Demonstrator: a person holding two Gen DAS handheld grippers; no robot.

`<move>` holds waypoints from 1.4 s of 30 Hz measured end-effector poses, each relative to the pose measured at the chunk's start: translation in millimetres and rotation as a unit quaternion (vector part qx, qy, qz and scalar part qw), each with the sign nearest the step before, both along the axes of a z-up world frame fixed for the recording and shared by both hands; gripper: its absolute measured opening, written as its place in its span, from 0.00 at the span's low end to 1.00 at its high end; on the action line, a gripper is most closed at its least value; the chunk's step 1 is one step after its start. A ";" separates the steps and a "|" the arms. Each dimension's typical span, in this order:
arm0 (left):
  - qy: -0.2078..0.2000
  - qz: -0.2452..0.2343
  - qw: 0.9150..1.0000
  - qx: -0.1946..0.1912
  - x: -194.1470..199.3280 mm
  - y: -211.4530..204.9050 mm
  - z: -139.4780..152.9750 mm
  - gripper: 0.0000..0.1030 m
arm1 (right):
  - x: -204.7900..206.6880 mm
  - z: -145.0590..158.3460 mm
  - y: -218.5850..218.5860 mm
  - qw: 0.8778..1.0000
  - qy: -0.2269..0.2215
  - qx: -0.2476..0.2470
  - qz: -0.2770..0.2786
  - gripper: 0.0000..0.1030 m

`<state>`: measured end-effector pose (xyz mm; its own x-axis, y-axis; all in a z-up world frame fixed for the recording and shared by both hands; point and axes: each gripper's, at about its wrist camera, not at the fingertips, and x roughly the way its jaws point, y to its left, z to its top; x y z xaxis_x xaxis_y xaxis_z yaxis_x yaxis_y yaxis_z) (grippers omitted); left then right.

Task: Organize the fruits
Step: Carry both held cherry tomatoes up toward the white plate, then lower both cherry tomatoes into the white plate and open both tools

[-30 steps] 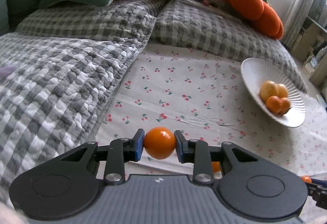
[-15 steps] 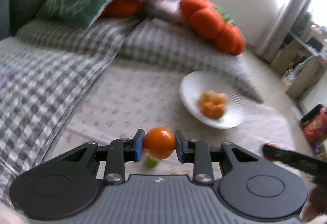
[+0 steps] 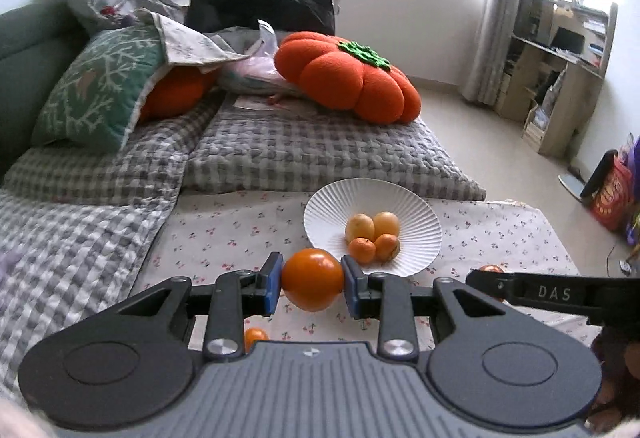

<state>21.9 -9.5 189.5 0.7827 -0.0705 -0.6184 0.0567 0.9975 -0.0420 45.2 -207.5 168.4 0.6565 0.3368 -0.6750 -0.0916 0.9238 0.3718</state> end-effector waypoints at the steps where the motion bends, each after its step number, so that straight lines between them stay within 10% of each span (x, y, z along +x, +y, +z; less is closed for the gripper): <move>1: 0.002 -0.002 1.000 0.005 7.8 -0.7 -3.3 0.20 | 3.9 -1.9 -0.6 1.000 0.002 -0.004 -0.003 0.26; 22: 0.050 -0.005 0.999 0.015 169.1 -17.1 -51.5 0.20 | 122.5 -34.6 -18.7 0.996 0.022 -0.071 -0.045 0.26; 31: 0.061 -0.039 0.994 -0.083 207.5 -22.6 -80.7 0.20 | 157.7 -57.3 -2.4 0.997 0.024 -0.073 -0.003 0.26; 42: 0.075 -0.027 0.985 -0.151 243.2 -23.2 -123.9 0.20 | 193.4 -84.6 -7.8 0.999 -0.001 0.049 -0.020 0.26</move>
